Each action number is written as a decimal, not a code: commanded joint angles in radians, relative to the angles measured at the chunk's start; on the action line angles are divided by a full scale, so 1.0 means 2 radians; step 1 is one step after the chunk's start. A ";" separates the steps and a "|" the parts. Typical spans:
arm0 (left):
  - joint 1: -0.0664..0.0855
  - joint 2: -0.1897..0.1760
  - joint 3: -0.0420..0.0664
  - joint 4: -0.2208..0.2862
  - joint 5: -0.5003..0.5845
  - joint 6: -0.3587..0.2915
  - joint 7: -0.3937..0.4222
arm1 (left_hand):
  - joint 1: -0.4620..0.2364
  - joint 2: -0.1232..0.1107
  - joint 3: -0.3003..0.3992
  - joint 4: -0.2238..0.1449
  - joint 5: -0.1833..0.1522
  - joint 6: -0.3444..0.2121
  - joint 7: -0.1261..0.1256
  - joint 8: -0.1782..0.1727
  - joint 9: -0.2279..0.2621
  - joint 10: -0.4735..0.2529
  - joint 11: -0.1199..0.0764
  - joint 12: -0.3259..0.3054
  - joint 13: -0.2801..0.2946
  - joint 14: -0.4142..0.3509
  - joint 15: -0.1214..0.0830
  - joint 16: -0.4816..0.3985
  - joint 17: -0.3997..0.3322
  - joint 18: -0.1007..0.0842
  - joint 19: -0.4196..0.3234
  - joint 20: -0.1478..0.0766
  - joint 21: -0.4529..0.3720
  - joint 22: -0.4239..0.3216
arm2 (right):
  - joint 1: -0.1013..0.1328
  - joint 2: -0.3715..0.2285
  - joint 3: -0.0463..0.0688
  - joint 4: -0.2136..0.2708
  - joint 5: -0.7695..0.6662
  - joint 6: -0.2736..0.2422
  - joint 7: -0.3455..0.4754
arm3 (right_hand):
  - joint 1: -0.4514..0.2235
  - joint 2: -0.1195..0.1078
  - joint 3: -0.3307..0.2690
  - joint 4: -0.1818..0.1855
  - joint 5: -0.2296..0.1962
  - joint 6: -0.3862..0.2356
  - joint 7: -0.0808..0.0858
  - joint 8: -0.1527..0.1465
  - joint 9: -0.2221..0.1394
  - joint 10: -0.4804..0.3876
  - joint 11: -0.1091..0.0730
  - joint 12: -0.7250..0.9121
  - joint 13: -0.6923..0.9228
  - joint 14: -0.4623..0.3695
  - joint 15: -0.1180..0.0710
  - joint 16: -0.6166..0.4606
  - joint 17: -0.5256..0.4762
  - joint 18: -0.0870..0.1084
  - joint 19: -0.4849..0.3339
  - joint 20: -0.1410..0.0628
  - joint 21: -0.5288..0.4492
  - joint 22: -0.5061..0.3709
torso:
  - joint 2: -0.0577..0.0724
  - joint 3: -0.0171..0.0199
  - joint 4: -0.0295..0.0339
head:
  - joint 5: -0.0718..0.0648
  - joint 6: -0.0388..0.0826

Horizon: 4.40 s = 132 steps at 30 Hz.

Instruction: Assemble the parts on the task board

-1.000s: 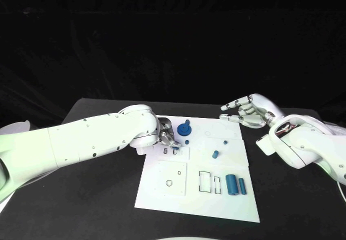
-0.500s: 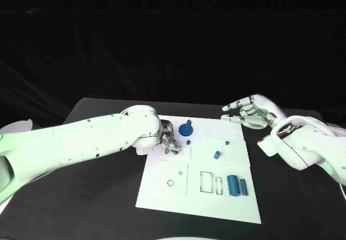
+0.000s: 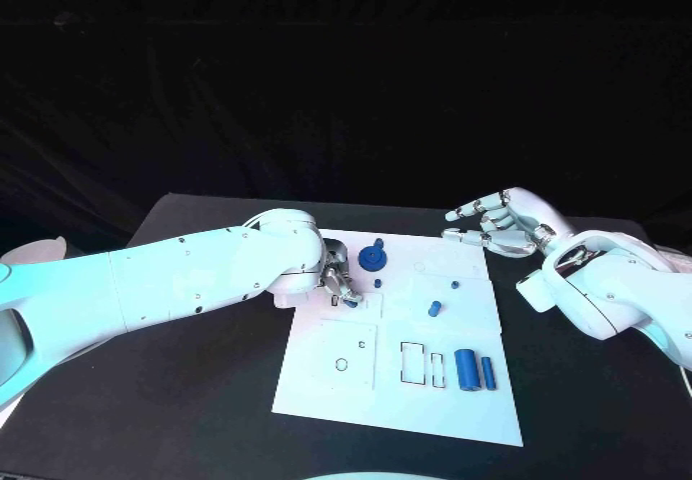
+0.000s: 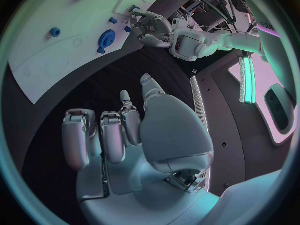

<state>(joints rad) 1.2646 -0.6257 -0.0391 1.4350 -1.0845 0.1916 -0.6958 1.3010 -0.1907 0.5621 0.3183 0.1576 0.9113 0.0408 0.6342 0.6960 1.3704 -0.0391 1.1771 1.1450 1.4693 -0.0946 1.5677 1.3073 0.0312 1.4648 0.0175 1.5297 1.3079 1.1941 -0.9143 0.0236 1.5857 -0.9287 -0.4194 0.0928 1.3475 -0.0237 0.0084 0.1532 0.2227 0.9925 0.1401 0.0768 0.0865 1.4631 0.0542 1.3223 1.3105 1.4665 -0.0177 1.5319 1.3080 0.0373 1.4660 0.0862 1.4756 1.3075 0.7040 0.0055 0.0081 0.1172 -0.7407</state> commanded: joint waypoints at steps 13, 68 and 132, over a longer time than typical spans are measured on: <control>-0.002 0.001 -0.001 0.002 -0.008 -0.007 -0.012 | 0.001 0.006 0.076 -0.080 0.000 0.000 -0.003 0.003 0.001 0.004 0.001 0.001 0.001 0.051 0.001 0.002 0.132 -0.006 0.033 0.001 -0.002 0.091 | -0.001 0.000 0.000 0.001 -0.001 0.002 0.008 | -0.002 0.004 -0.001 0.001 0.002 0.004 0.001 0.001 0.001 -0.001 0.000 -0.001 0.053 0.044 -0.002 -0.002 0.098 0.002 0.009 -0.002 -0.003 0.036 | 0.000 0.0002 0.0000 | -0.001 -0.001; -0.007 0.012 -0.003 -0.007 -0.013 0.016 -0.021 | -0.032 0.013 0.070 -0.088 0.001 0.009 -0.007 0.007 0.008 0.013 -0.002 0.011 0.009 0.051 -0.001 0.002 0.132 -0.010 0.043 -0.001 0.008 0.110 | -0.001 -0.001 0.000 0.004 -0.002 0.008 0.006 | -0.002 0.004 -0.002 0.001 0.002 0.004 0.000 0.001 0.001 -0.001 -0.001 -0.002 0.052 0.044 -0.002 -0.002 0.098 0.002 0.009 -0.002 -0.003 0.036 | 0.000 0.0004 -0.0005 | -0.001 -0.007; -0.007 0.004 0.003 -0.016 -0.010 -0.005 -0.022 | -0.148 0.037 -0.219 -0.013 -0.025 0.048 -0.018 0.001 0.014 0.026 -0.010 0.032 0.028 0.051 -0.008 0.002 0.132 -0.013 0.048 -0.008 0.014 0.121 | -0.001 -0.004 0.000 0.002 -0.003 0.012 -0.001 | -0.002 0.004 -0.003 0.000 0.003 0.004 0.000 0.001 0.001 -0.001 -0.001 -0.003 0.052 0.044 -0.002 -0.003 0.097 0.003 0.008 -0.002 -0.004 0.035 | -0.001 0.0005 0.0005 | -0.008 -0.009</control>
<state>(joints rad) 1.2518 -0.6156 -0.0342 1.3973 -1.1091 0.1980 -0.6957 1.0053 -0.1288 0.1276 0.2914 0.1113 1.0024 0.0069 0.6318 0.7231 1.4174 -0.0606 1.2394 1.2025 1.4654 -0.1055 1.5677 1.3078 0.0224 1.4647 0.0103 1.5530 1.3073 1.1937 -0.9233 0.0236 1.5897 -0.9282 -0.4073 0.0912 1.3475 -0.0239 0.0085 0.1531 0.2227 0.9925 0.1400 0.0768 0.0862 1.4614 0.0559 1.3196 1.3105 1.4665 -0.0177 1.5318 1.3075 0.0373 1.4660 0.0862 1.4717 1.3081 0.7036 0.0067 0.0086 0.1031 -0.7597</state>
